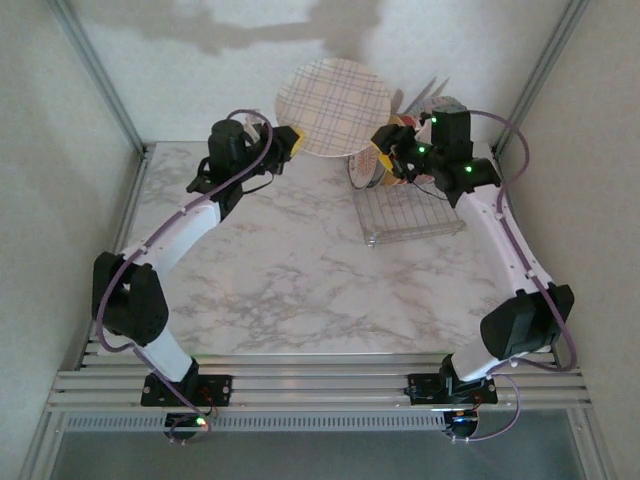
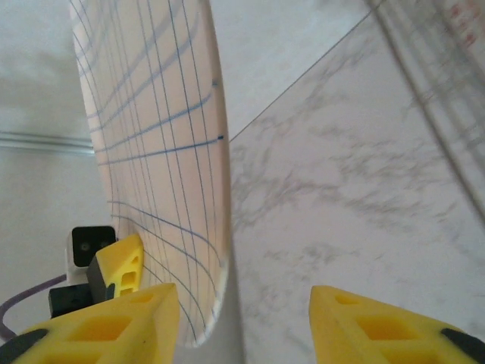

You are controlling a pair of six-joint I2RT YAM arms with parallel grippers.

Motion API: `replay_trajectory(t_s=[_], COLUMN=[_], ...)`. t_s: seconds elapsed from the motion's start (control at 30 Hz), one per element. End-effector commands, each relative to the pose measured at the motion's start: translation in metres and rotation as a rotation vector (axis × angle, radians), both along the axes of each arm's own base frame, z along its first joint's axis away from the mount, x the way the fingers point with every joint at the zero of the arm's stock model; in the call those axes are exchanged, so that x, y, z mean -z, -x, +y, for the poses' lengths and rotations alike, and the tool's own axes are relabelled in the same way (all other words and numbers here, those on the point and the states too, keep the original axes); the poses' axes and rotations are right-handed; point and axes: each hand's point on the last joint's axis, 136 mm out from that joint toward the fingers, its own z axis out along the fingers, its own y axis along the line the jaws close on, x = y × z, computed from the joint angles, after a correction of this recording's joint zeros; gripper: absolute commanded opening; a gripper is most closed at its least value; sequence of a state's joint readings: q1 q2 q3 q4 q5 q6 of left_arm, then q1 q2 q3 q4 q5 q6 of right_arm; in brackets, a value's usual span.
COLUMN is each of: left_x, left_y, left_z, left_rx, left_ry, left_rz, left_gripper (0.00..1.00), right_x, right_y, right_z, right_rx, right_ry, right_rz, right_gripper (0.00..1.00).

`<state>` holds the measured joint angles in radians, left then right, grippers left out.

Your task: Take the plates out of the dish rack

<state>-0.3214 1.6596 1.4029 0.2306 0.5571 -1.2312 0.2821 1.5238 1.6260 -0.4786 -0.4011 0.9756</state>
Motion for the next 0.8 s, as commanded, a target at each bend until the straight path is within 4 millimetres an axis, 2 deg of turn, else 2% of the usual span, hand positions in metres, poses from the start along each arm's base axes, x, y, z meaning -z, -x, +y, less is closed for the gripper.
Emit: replay_trajectory(t_s=[0.0,0.1,0.2,0.4,0.47,0.63,0.77], left_x=[-0.035,-0.012,0.015,0.091,0.111,0.152,0.178], left_y=[0.008,0.005,0.004,0.009,0.009,-0.002,-0.010], left_z=[0.027,0.051,0.077,0.129,0.139,0.146,0.154], left_rx=[-0.028,-0.080,-0.143,-0.290,-0.321,-0.347,-0.371], left_ry=[0.039,0.010,-0.011,-0.042,-0.024,-0.062,-0.072], left_rz=[-0.121,-0.086,-0.057,0.037,0.055,0.104,0.138], left_gripper=[0.00,0.00,0.00,0.00,0.00,0.00,0.00], right_x=[-0.024,-0.032,-0.037,-0.019,-0.012,-0.005,-0.003], right_y=[0.018,0.032,0.050,0.079,0.084,0.088,0.086], right_z=[-0.029,-0.036,-0.034,-0.023,-0.019,-0.011,0.000], right_rx=[0.089,0.111,0.095,0.006,-0.020,-0.054,-0.090], right_ry=[0.184,0.312,0.435,0.599,0.618,0.617,0.618], right_rz=[-0.169,-0.311,-0.477,-0.606,-0.607,-0.605,-0.605], right_gripper=[0.50,0.52,0.54,0.58,0.58,0.60,0.66])
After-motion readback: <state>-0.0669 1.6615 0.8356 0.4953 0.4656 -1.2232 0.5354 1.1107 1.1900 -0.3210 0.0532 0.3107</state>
